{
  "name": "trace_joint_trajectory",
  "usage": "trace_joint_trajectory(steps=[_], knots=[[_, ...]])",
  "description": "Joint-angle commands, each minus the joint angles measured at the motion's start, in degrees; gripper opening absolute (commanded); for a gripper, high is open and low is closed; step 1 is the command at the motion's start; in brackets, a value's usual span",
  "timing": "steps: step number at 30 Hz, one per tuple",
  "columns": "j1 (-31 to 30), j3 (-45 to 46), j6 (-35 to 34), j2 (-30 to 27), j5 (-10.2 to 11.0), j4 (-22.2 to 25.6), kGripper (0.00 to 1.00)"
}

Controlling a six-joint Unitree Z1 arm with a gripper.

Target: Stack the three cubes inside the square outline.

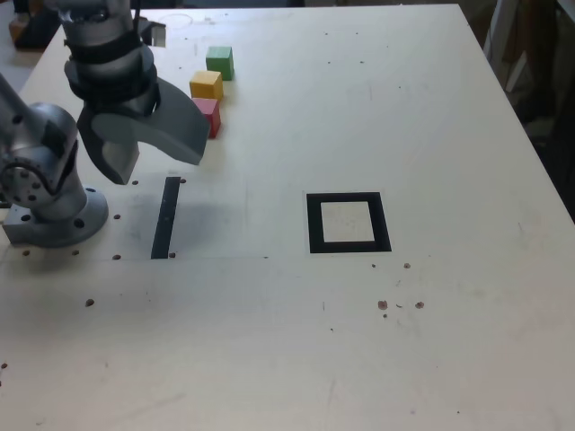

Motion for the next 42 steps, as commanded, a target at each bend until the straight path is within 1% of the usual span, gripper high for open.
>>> trace_joint_trajectory(steps=[1,6,14,18,24,31,38,42], knots=[[1.37,-0.85,1.09,0.28,0.45,0.71,0.99],[6.14,-2.93,5.10,0.78,1.28,2.03,0.99],[15.52,-4.52,12.12,1.55,2.99,2.33,0.99],[20.19,-5.54,15.46,2.74,3.91,2.34,0.99],[25.88,-6.92,19.65,5.09,4.72,2.02,0.98],[31.10,-8.87,24.08,9.00,5.85,1.46,0.98],[33.97,-10.78,27.16,11.92,6.95,0.23,0.97],[36.50,-11.66,29.04,13.84,7.13,-0.50,0.97]])
